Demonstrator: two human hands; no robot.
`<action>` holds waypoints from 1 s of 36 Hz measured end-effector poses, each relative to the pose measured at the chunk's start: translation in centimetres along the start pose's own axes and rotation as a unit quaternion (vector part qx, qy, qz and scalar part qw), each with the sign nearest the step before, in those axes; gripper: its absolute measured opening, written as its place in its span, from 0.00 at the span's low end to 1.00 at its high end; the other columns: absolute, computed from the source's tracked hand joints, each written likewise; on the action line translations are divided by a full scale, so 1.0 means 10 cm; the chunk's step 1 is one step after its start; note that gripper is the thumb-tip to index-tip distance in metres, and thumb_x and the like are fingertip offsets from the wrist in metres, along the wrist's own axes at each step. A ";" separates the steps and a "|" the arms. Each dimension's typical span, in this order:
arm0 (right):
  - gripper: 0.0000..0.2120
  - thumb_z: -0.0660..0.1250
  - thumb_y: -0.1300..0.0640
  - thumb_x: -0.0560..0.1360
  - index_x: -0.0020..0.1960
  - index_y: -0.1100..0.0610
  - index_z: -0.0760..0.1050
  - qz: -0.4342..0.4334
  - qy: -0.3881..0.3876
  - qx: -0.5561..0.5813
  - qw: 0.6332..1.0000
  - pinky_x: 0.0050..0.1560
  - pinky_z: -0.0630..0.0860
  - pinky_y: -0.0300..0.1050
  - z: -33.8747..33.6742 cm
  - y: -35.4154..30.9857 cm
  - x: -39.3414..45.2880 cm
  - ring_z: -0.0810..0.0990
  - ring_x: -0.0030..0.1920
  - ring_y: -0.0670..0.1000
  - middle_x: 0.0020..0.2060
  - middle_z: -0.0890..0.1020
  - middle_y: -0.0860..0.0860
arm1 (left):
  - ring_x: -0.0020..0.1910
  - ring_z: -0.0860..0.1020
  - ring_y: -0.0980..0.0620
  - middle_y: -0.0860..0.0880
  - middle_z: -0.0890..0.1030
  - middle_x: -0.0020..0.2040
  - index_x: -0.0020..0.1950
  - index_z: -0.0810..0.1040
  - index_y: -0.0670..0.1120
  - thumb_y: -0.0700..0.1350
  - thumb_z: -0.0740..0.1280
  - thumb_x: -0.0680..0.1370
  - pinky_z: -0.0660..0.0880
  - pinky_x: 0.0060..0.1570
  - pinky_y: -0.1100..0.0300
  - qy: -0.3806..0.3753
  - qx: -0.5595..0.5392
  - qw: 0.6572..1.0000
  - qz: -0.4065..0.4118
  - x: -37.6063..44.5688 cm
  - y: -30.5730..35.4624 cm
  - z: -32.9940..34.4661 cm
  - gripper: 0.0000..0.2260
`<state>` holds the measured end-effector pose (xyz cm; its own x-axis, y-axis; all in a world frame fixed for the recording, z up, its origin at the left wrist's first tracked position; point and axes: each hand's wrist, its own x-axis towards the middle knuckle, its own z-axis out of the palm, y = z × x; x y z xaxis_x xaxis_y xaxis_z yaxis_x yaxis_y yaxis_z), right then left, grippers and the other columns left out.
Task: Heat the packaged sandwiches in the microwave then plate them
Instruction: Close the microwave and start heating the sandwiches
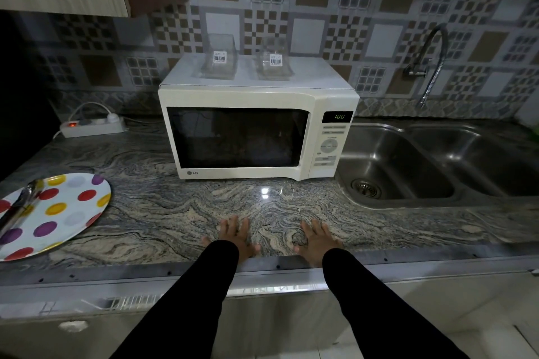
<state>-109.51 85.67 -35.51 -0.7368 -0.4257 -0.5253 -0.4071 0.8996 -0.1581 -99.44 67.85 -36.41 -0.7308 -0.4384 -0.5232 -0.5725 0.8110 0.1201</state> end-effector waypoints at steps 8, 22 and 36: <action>0.37 0.56 0.40 0.80 0.79 0.48 0.39 0.000 -0.003 0.001 1.000 0.75 0.47 0.63 0.00 0.00 0.01 0.37 0.78 0.55 0.78 0.36 0.49 | 0.77 0.36 0.46 0.51 0.34 0.78 0.78 0.37 0.54 0.65 0.52 0.79 0.48 0.70 0.31 0.004 0.001 1.000 -0.002 0.02 -0.01 0.02 0.36; 0.37 0.56 0.39 0.79 0.79 0.48 0.38 -0.016 -0.004 -0.001 1.000 0.75 0.47 0.63 -0.01 0.04 0.04 0.37 0.78 0.55 0.77 0.36 0.49 | 0.78 0.38 0.47 0.53 0.36 0.78 0.78 0.39 0.57 0.65 0.54 0.78 0.49 0.70 0.32 0.023 -0.009 1.000 -0.004 0.03 -0.01 0.03 0.35; 0.29 0.62 0.52 0.80 0.78 0.52 0.57 -0.059 -0.033 0.016 0.998 0.73 0.58 0.43 -0.34 0.15 0.10 0.57 0.77 0.55 0.78 0.53 0.52 | 0.76 0.50 0.45 0.50 0.49 0.78 0.78 0.49 0.57 0.65 0.59 0.74 0.55 0.75 0.50 0.087 0.006 0.996 -0.004 0.02 -0.02 -0.02 0.36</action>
<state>-112.72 86.26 -33.45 -0.6473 -0.5222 -0.5553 -0.4702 0.8469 -0.2483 -99.55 67.54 -36.39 -0.7797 -0.5047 -0.3707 -0.5755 0.8109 0.1064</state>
